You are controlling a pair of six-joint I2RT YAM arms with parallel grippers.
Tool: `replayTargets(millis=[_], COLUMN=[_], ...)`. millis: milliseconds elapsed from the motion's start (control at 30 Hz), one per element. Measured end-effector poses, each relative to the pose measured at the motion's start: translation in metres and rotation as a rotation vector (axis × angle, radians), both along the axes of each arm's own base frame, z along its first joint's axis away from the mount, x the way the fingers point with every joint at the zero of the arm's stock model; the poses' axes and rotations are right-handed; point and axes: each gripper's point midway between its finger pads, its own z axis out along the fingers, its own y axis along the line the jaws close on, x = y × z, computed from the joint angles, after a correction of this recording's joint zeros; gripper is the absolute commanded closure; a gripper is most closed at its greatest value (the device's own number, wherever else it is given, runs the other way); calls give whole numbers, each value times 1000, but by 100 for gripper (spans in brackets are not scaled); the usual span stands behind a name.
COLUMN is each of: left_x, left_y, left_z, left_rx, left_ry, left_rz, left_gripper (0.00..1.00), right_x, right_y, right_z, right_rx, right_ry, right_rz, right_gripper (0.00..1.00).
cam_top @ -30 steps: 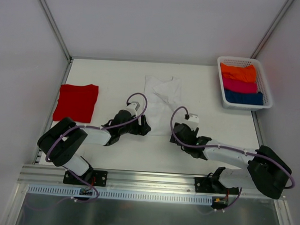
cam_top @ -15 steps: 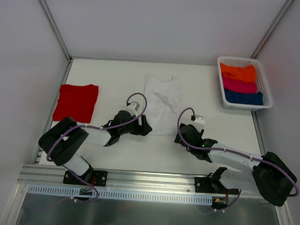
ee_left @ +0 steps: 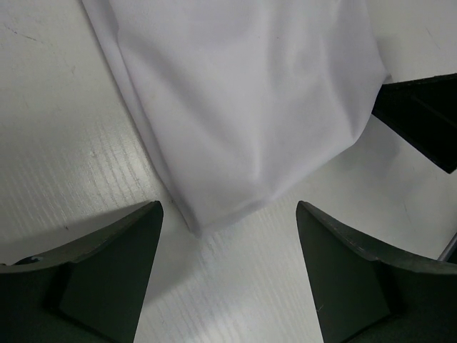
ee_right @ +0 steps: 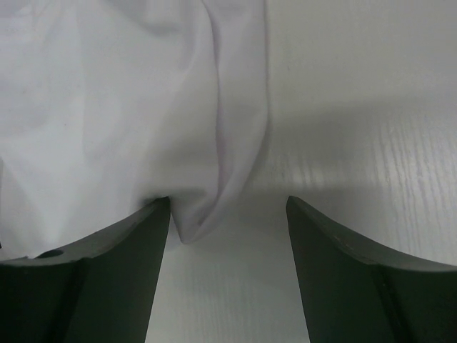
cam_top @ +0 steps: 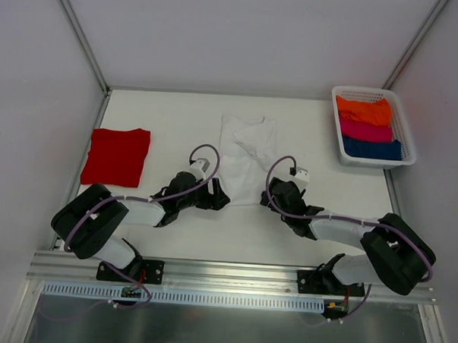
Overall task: Fold and stack the t-shirts
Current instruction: Grab one side of the 2/3 rectangular tshirt with both arms, then fold the long partially folded tshirt into a neat square
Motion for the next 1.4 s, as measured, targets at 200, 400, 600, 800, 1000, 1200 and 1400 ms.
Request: replayTargets(millis=[200,400,600,800,1000,1200,1400], left_x=[-1,-1,2,6,9,9,9], left_y=[1,1,-2,-5,-7,-7,-7], left_z=[-1,-1,-2,-3,-3,-2,-3], left_rx=[6,8,11,8,2,-3,-5], left_ry=[7,7,9,6,-1,-7,-8], left_rz=[0,-1,-2,-2,-3,-2,-2], left_gripper=[23,24,25,25,25,25,26], right_x=[9,5,-14,-17,-18,-14,2], right_y=[12,14,-1,-6,-9,-13,-10], right_z=[1,3,6,30,24,10,3], right_rx=[36,58,44,75,58,32,54], right_ry=[-14,-10,19,-27,-10,26,31], right_rz=[13,31,42,39,35,16,-3], right_gripper=[30,30,30,30,30,30,30])
